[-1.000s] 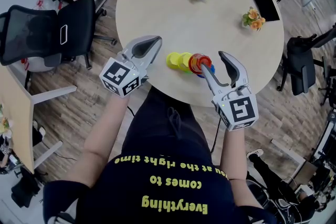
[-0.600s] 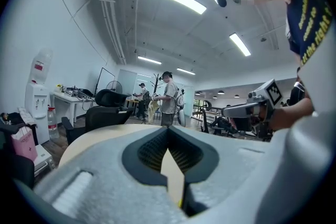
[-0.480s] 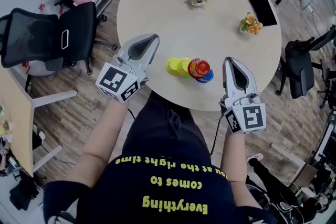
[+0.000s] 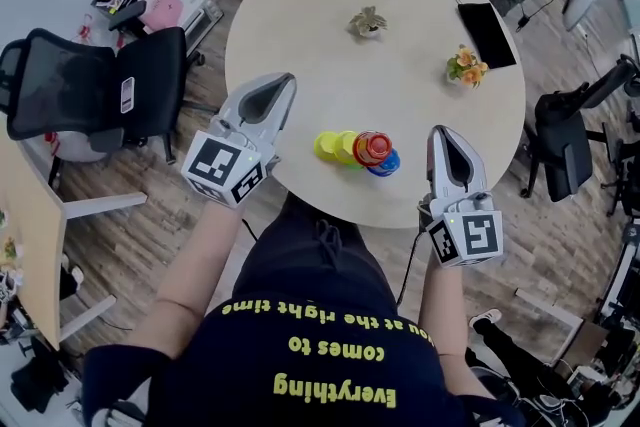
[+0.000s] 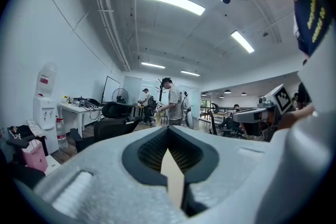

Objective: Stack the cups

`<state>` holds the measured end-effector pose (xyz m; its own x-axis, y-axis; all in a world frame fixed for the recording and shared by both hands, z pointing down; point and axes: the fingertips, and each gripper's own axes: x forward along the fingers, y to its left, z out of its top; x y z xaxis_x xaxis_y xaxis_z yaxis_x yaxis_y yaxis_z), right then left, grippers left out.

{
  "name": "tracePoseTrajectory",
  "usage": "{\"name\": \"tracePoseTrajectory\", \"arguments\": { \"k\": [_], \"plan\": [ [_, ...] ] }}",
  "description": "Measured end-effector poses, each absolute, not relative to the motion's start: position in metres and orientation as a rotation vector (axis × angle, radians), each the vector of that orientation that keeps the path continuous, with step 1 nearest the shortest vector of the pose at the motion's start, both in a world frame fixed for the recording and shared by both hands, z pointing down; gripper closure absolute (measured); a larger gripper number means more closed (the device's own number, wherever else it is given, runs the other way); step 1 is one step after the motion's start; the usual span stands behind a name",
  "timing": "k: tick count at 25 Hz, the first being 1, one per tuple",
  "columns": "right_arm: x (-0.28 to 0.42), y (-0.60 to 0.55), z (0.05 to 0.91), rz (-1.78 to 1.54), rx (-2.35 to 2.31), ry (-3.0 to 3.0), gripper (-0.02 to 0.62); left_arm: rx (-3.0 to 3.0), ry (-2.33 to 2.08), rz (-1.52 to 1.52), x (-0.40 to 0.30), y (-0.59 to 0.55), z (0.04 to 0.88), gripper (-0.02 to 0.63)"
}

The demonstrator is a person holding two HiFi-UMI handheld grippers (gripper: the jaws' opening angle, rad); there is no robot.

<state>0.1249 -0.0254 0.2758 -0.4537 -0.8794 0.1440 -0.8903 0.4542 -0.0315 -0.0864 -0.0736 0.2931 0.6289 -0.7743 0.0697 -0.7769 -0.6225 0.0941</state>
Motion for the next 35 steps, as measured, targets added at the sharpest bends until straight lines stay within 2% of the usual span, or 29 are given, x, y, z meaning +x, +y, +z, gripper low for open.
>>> {"name": "tracePoseTrajectory", "arguments": {
  "k": [35],
  "plan": [
    [0.143,-0.025,0.261,0.045,1.741,-2.509,0.584,2.833,-1.294,0.031,-0.066,-0.065,0.256,0.602]
  ]
}}
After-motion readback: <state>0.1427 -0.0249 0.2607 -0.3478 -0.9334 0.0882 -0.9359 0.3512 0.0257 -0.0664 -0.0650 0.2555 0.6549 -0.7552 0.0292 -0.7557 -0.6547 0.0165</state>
